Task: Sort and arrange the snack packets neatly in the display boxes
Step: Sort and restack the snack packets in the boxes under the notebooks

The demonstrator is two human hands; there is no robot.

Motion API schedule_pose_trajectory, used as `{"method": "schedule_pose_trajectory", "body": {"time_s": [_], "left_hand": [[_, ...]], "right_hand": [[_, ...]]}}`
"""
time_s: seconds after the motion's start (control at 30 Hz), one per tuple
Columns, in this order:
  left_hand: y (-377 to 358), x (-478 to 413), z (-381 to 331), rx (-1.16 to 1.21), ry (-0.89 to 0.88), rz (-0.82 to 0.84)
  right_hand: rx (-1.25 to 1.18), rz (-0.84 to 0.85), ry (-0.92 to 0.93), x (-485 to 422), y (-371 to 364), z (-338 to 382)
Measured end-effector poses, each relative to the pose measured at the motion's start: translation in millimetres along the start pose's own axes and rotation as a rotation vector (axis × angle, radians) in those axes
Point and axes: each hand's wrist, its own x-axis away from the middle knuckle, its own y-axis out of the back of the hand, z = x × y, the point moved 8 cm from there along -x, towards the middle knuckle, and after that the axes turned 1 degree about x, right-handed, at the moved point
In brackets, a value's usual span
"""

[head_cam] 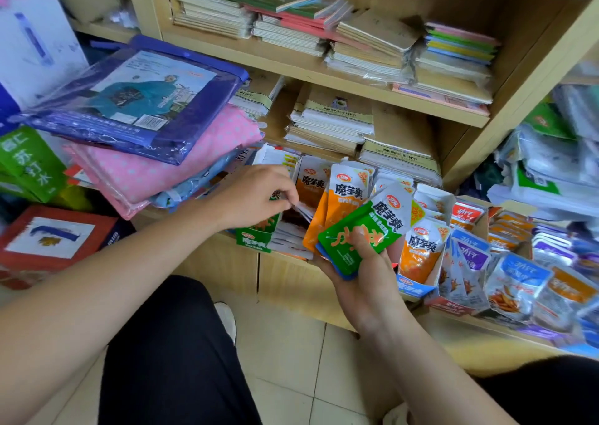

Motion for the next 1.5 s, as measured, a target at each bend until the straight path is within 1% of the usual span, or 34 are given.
{"method": "schedule_pose_trajectory", "body": {"time_s": [0.13,0.27,0.33,0.4,0.5,0.53,0.63,0.67,0.73,0.8,0.9,0.97,1.0,1.03,1.1,1.13,1.2,1.23,1.33,1.4,1.47,1.5], "left_hand": [[-17,25,-2,0.036,0.048,0.079],[-40,42,-1,0.019,0.113,0.295],[-47,44,-2,-0.043,0.109,0.364],[-50,38,-2,-0.134,0.090,0.376],[-41,22,-3,-0.234,0.046,0.274],[-40,18,-2,-0.241,0.054,0.275],[-52,17,2,-0.279,0.100,0.412],[-56,19,5,-0.267,0.106,0.424],[-58,22,8,-0.217,0.096,0.371],[-58,25,13,-0.219,0.073,0.326],[-61,28,18,-0.193,0.060,0.325],[-58,28,19,-0.097,0.091,0.337],[-53,25,18,-0.014,0.124,0.308],[-45,20,18,0.096,0.167,0.238],[-30,5,17,0.384,0.262,0.039],[-29,-3,16,0.547,0.299,-0.027],[-35,-19,10,0.836,0.342,-0.065],[-39,-26,7,0.907,0.347,-0.080],[-39,-35,7,0.938,0.370,-0.210],[-35,-37,9,0.946,0.368,-0.265],[-25,-38,11,0.950,0.350,-0.324],[-16,-38,13,0.946,0.342,-0.387]], "right_hand": [[0.065,0.034,0.031,0,1,1],[0.097,0.056,0.070,-2,2,0],[0.108,0.057,0.092,-3,4,0],[0.121,0.053,0.112,-5,6,1],[0.135,0.042,0.154,-7,8,4],[0.139,0.035,0.168,-7,9,6],[0.173,-0.005,0.225,-9,14,13],[0.188,-0.013,0.256,-9,15,18],[0.231,-0.031,0.316,-11,17,31],[0.298,-0.062,0.345,-14,18,45],[0.406,-0.037,0.354,-20,10,62],[0.437,-0.006,0.334,-25,4,67],[0.427,0.016,0.316,-28,1,67],[0.407,0.039,0.293,-31,-1,67],[0.380,0.091,0.241,-35,-6,63],[0.382,0.120,0.217,-35,-8,61],[0.396,0.181,0.183,-36,-12,56],[0.406,0.211,0.170,-36,-14,54],[0.441,0.260,0.132,-37,-13,52],[0.447,0.271,0.131,-38,-13,53],[0.440,0.240,0.155,-41,-10,58],[0.434,0.208,0.170,-44,-7,63]]}}
